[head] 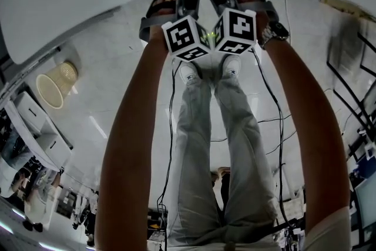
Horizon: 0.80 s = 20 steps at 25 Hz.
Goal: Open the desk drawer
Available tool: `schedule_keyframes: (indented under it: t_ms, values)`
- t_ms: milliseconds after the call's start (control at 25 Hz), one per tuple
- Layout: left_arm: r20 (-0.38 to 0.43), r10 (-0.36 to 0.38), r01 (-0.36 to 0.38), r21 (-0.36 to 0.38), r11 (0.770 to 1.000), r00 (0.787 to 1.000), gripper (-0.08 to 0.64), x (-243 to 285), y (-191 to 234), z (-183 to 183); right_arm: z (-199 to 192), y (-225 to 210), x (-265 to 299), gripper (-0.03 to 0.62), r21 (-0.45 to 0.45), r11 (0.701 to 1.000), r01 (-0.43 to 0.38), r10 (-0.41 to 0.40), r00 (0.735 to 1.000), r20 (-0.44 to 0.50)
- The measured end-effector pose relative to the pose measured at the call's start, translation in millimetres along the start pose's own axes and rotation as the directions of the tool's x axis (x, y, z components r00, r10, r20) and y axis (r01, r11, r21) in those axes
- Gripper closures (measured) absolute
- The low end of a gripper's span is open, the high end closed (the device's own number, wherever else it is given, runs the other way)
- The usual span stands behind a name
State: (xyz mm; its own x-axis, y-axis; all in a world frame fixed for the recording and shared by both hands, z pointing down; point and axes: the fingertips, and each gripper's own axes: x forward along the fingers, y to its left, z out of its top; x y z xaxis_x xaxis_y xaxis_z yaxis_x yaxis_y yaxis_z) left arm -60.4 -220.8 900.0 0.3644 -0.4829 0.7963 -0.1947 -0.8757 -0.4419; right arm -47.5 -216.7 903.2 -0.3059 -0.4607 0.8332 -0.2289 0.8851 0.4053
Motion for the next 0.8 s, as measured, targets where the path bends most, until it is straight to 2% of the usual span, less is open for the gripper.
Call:
schedule_keyframes:
  t_ms: [800]
  values:
    - [-0.008,-0.012,0.012,0.003,1.0,1.0,0.529,-17,-34,-1,-3,36,-15,0.554,0.001,1.0,-0.008,0.008,1.0,-0.013]
